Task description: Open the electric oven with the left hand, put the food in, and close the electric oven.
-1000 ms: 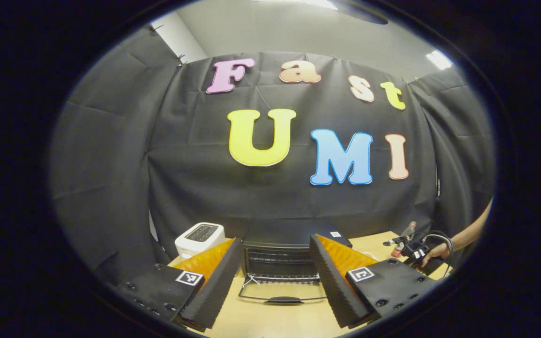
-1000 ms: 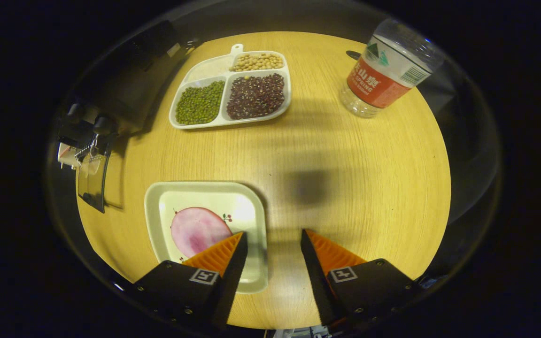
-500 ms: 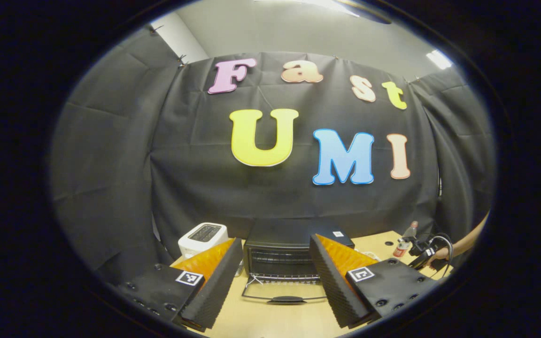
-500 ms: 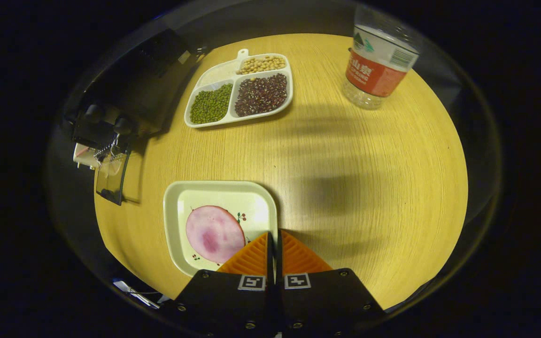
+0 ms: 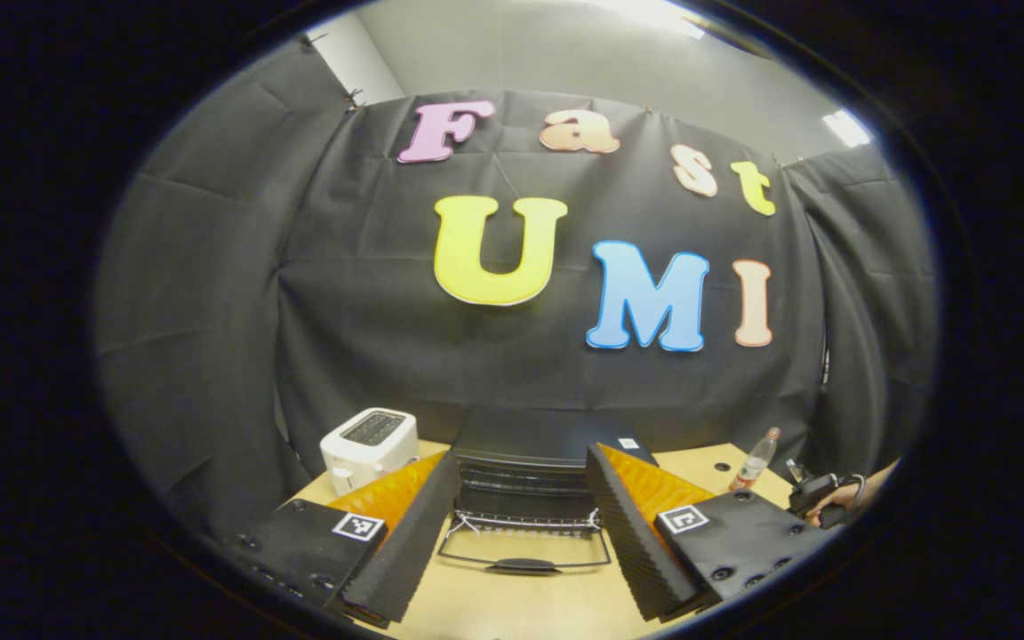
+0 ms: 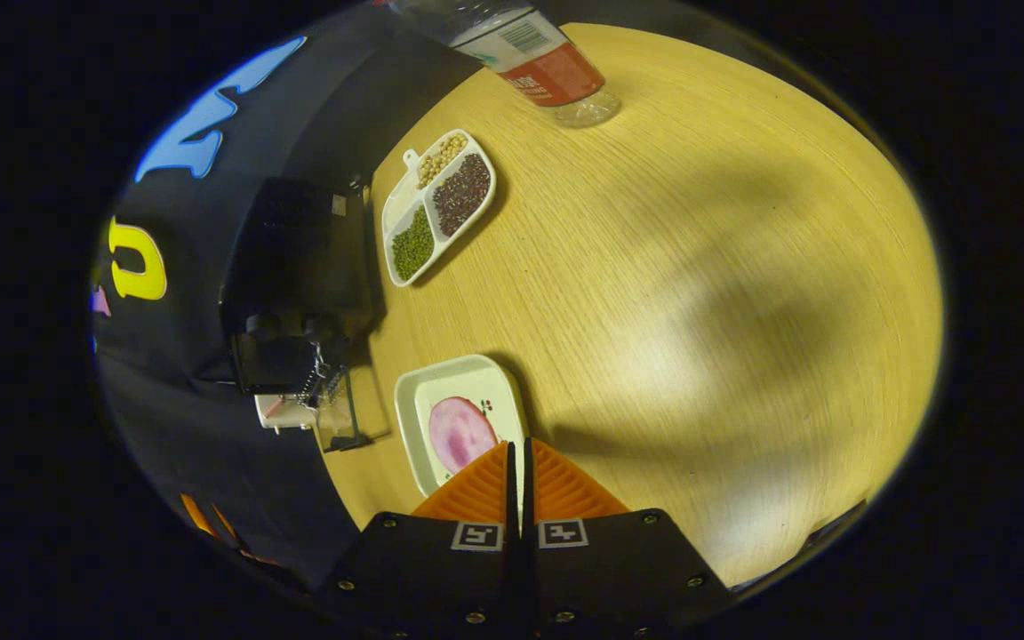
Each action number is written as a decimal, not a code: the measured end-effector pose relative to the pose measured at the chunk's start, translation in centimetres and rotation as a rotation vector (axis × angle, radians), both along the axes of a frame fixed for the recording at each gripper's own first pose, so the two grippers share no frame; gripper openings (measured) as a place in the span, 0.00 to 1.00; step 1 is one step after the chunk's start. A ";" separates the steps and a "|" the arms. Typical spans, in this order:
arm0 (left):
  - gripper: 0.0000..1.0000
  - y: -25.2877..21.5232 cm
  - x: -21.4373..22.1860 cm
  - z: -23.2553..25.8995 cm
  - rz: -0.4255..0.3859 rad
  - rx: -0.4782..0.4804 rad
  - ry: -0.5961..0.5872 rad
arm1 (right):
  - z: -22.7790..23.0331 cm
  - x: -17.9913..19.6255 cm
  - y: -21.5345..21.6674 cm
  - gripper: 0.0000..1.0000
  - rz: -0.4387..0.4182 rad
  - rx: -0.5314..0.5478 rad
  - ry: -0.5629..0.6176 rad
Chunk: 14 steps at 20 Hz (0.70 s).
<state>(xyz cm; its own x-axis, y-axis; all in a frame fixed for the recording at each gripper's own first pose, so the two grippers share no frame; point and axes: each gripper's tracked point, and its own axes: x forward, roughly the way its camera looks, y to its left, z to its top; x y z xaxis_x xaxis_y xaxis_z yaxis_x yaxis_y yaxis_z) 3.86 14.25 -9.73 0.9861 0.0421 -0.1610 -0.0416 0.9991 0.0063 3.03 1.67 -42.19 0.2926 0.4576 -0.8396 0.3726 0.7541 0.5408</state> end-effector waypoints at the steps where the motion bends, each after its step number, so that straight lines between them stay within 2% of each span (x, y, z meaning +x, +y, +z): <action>1: 1.00 -0.2 0.2 -0.1 -0.011 0.002 0.002 | 0.2 0.0 -0.3 0.00 0.000 -0.021 -0.015; 2: 0.96 -0.3 0.4 0.2 -0.020 0.005 -0.001 | 0.3 0.2 -0.5 0.01 0.000 -0.048 -0.015; 3: 1.00 -0.2 0.5 0.4 -0.027 0.008 -0.007 | 0.2 0.3 -0.7 0.01 0.004 -0.089 -0.029; 4: 0.96 -0.4 0.6 0.5 -0.036 0.009 -0.008 | 0.7 0.9 -1.0 0.01 0.015 -0.116 -0.049; 5: 0.96 -0.3 0.7 0.1 -0.038 0.011 -0.003 | 0.6 1.0 0.0 0.05 0.034 -0.119 -0.064; 6: 0.96 -0.1 0.8 0.0 -0.038 0.009 0.000 | 1.3 1.1 0.2 0.24 0.059 -0.128 -0.064; 8: 0.96 0.0 1.0 -0.2 -0.036 -0.009 0.003 | 1.0 1.0 0.3 0.39 0.130 -0.185 -0.050; 11: 0.96 0.5 1.2 -0.9 -0.029 -0.021 0.017 | -0.8 1.1 0.9 0.39 0.171 -0.229 0.014; 14: 0.96 1.0 1.4 -0.7 -0.025 -0.013 0.018 | -1.8 1.1 0.4 0.39 0.235 -0.320 0.074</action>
<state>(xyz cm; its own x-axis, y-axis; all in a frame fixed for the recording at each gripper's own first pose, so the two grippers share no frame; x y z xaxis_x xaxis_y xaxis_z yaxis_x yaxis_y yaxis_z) 5.27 15.22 -10.44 0.9838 0.0153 -0.1788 -0.0167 0.9998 -0.0065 4.13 2.02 -43.99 0.1444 0.2172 -0.9654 0.1993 0.9492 0.2434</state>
